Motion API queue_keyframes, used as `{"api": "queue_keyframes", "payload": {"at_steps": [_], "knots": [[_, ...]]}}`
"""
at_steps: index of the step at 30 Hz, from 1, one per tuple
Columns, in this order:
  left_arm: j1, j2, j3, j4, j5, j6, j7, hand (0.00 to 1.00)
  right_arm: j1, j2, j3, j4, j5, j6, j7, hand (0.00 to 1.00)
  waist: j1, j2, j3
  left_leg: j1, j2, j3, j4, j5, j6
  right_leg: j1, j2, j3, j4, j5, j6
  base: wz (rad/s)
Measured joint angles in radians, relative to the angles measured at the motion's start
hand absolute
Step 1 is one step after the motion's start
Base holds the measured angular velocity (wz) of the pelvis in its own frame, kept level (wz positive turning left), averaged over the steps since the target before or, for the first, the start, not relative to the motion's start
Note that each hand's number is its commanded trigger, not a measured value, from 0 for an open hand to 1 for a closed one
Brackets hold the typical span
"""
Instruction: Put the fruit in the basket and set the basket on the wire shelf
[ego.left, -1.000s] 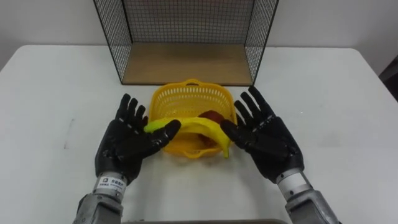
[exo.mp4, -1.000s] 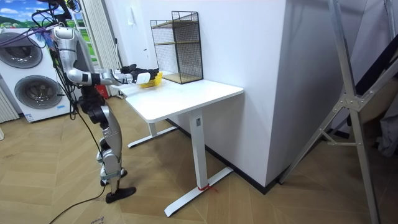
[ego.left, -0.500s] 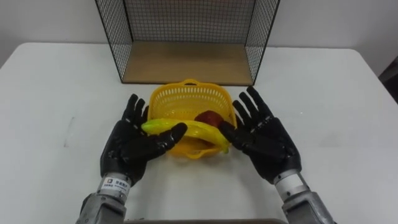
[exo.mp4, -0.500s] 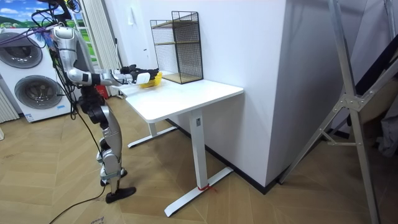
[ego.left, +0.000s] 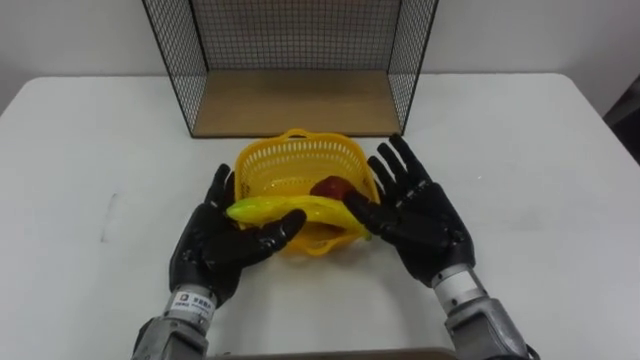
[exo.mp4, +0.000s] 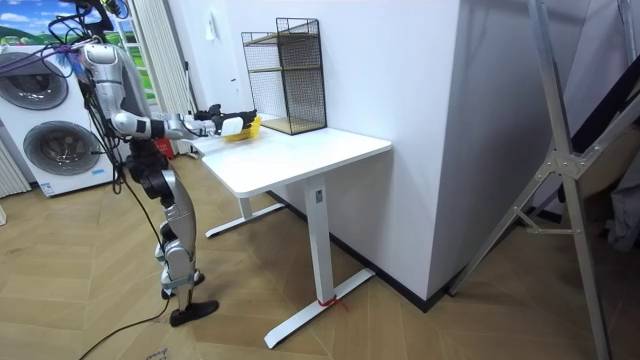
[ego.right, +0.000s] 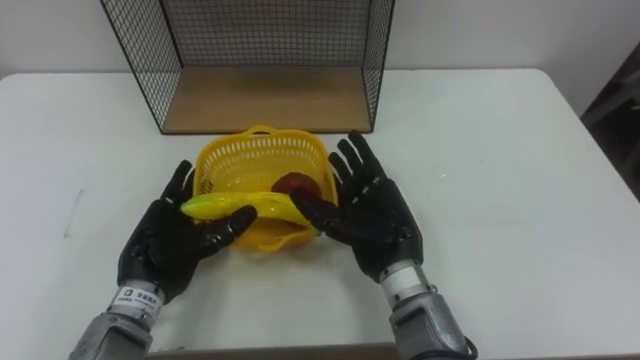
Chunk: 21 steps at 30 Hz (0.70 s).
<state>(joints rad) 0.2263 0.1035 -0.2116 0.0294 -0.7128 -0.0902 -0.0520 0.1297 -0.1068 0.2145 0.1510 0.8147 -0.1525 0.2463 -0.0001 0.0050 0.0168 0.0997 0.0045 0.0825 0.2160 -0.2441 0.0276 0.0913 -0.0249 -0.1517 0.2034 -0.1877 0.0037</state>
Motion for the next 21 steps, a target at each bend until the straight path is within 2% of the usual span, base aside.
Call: {"api": "queue_keyframes", "payload": {"at_steps": [8, 14, 21], "knots": [[-0.013, -0.003, 0.0, 0.0, 0.0, -0.001, 0.0, 0.0, -0.003, 0.0, 0.002, 0.0, 0.004, 0.0, -0.003, 0.0, 0.001, -0.004, -0.0006, -0.002, 0.0, 0.002, 0.007, 0.0, 0.0, -0.003, -0.001, 0.004, 0.002, 0.0, 0.0, 0.0], [-0.046, -0.004, 0.002, -0.004, -0.002, -0.004, 0.0, 0.0, -0.01, -0.001, 0.0, -0.012, 0.013, 0.0, -0.022, 0.0, -0.011, -0.005, -0.0011, -0.002, 0.001, 0.004, 0.007, 0.0, 0.0, -0.003, 0.0, 0.007, 0.003, 0.0, 0.0, -0.01], [-0.049, -0.009, 0.013, -0.055, -0.001, -0.006, 0.0, 0.0, -0.029, -0.001, -0.003, -0.074, 0.019, -0.002, -0.026, 0.0, -0.017, -0.005, -0.0014, -0.003, 0.003, 0.013, 0.006, 0.0, 0.0, -0.008, 0.003, 0.015, 0.003, 0.001, -0.001, -0.03]]}}
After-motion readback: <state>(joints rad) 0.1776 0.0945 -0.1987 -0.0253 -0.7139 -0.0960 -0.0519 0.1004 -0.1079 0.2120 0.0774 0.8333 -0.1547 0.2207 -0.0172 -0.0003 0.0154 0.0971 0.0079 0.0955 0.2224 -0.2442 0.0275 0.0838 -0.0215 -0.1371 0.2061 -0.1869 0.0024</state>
